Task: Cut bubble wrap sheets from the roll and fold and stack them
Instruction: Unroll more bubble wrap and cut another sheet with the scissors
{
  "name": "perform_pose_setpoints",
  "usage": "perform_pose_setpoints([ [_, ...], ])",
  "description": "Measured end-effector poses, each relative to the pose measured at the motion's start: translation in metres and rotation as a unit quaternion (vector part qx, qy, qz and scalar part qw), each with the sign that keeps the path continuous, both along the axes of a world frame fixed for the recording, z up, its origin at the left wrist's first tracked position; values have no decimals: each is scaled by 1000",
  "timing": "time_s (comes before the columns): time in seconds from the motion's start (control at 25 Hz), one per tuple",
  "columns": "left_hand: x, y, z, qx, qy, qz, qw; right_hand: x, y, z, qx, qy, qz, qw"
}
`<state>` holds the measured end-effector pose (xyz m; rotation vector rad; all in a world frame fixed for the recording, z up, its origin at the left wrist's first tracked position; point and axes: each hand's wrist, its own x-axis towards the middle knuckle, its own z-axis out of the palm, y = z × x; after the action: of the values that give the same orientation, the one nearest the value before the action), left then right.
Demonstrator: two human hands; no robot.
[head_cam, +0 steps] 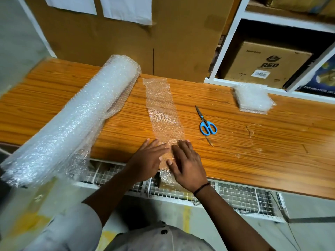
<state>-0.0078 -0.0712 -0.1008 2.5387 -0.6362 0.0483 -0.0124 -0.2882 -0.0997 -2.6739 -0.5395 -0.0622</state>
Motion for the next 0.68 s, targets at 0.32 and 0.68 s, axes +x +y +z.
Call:
perform_pose_setpoints([
  [0.32, -21, -7, 3, 49, 40, 10, 998, -5, -54, -2, -114, -19, 218, 969],
  [0.68, -22, -9, 25, 34, 101, 44, 993, 14, -40, 35, 133, -7, 85, 987],
])
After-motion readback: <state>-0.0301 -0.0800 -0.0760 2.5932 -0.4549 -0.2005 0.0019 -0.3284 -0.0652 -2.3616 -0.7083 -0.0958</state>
